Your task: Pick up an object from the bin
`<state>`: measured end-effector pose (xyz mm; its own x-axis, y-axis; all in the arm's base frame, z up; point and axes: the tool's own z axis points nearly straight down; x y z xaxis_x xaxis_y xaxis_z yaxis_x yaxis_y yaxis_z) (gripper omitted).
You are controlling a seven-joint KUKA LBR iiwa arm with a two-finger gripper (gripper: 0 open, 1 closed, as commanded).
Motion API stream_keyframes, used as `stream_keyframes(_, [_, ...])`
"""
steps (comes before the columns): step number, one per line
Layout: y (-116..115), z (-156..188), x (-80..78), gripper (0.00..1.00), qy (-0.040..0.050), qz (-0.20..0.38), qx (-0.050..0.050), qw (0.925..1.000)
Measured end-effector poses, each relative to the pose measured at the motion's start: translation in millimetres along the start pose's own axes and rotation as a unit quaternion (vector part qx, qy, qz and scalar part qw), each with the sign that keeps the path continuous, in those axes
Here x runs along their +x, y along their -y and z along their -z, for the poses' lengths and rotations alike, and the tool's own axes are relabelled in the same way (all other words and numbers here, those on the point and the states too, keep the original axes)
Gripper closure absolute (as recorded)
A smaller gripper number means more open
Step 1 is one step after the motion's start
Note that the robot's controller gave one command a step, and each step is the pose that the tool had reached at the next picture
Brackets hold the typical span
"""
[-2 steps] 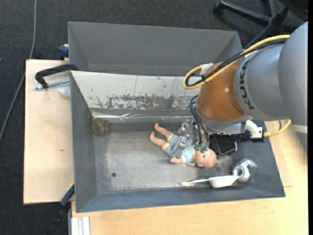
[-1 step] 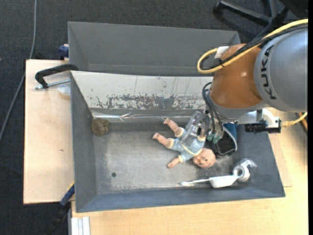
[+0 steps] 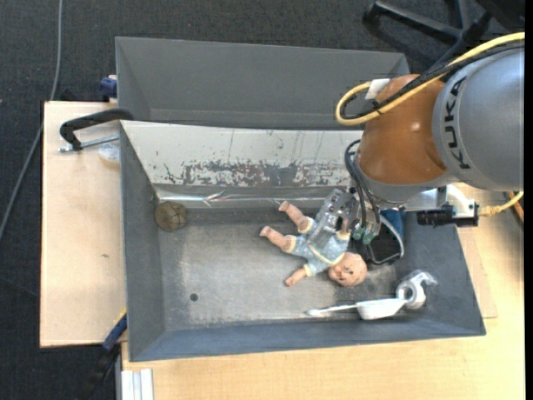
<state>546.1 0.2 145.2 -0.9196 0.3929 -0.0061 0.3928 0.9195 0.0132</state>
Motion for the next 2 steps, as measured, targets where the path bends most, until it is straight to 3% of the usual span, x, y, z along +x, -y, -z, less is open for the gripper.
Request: stream_keyframes(2, [2, 79, 1.9, 1.0, 0.0009, -0.002, -0.001, 1.0])
